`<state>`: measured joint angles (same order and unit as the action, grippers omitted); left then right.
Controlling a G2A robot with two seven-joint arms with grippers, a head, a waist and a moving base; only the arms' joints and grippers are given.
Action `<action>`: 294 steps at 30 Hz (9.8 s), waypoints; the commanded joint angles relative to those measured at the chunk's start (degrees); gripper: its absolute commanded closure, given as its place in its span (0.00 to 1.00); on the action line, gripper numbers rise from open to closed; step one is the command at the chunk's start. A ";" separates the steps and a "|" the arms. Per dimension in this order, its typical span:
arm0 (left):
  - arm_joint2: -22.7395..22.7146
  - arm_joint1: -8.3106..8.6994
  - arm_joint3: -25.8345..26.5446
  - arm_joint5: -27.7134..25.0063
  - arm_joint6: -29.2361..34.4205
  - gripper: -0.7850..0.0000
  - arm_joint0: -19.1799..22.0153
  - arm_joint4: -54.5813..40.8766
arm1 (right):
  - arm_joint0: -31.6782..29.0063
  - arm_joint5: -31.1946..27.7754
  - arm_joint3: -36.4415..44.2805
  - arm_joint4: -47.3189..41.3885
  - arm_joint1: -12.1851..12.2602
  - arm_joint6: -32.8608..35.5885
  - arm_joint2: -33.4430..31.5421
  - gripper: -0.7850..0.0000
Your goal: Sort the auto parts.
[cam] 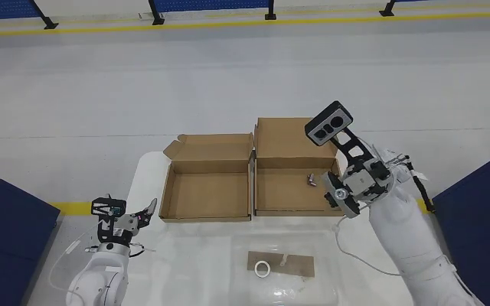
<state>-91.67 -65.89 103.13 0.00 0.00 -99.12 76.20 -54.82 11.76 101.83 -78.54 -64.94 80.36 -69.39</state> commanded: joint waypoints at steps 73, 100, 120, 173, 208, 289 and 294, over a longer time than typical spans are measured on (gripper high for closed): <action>0.00 0.00 0.00 0.00 0.00 0.00 0.00 0.00 | 32.48 43.69 -37.02 68.19 -2.55 -36.71 43.64 1.00; 0.00 0.00 0.00 0.00 0.00 0.00 0.00 0.00 | 29.41 46.24 -58.35 54.90 -14.63 -63.40 44.83 1.00; 0.00 0.00 0.00 0.00 0.00 0.00 0.00 0.00 | 32.14 46.24 -72.89 46.52 -18.96 -68.59 46.31 1.00; 0.00 0.00 0.00 0.00 0.00 0.00 0.00 0.00 | 37.36 46.24 -98.12 44.16 -30.37 -60.16 55.34 0.77; 0.00 0.00 0.00 0.00 0.00 0.00 0.00 0.00 | 50.91 9.87 -101.83 41.66 -26.89 -24.32 47.74 0.00; 0.00 0.00 0.00 0.00 0.00 0.00 0.00 0.00 | 21.86 -9.30 -47.26 18.58 -3.21 7.62 11.77 0.00; 0.00 0.00 0.00 0.00 0.00 0.00 0.00 0.00 | 10.16 -1.57 -30.34 22.85 1.34 4.09 1.11 0.00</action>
<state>-91.67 -65.89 103.13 0.00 0.00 -99.12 76.20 -42.17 8.65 67.75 -56.27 -64.29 85.18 -66.00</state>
